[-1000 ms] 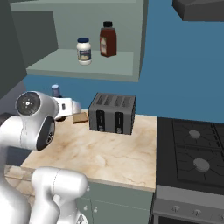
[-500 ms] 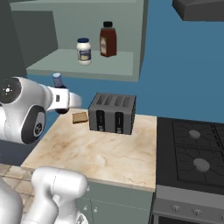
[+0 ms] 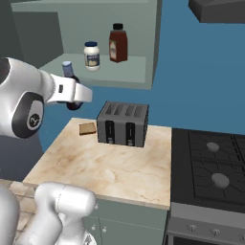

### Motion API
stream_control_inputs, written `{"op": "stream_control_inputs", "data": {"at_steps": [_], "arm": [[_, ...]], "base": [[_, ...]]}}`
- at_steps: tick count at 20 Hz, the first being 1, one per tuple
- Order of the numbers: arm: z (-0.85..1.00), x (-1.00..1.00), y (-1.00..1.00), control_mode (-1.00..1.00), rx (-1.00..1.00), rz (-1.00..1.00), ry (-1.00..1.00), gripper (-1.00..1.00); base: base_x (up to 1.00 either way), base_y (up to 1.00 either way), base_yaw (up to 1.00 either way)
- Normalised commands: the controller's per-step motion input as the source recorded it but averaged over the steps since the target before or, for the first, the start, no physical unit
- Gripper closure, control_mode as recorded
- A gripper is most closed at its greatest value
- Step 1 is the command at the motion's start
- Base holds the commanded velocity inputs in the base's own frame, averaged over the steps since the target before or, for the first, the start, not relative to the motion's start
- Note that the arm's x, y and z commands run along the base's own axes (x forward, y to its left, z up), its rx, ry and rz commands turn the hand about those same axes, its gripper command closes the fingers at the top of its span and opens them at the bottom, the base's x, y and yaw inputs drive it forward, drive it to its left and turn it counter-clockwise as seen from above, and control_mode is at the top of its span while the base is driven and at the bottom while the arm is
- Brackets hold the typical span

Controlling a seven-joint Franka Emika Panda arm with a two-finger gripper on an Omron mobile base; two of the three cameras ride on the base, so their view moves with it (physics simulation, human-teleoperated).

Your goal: Pick the mayonnaise and condiment bottle from the counter and place them in the cabinet.

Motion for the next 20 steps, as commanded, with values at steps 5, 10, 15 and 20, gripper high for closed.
{"op": "stream_control_inputs", "data": {"at_steps": [5, 10, 15, 20], "arm": [[0.40, 0.00, -0.12, -1.00, 0.00, -0.10, 0.00, 1.00], [0.03, 0.02, -0.04, -1.00, 0.00, -0.06, 0.00, 1.00], [0.00, 0.18, -0.19, -1.00, 0.00, -0.01, 0.00, 1.00], [0.00, 0.21, -0.19, -1.00, 0.00, 0.00, -0.01, 1.00]], "base": [[0.00, 0.00, 0.00], [0.00, 0.00, 0.00], [0.00, 0.00, 0.00], [0.00, 0.00, 0.00]]}}
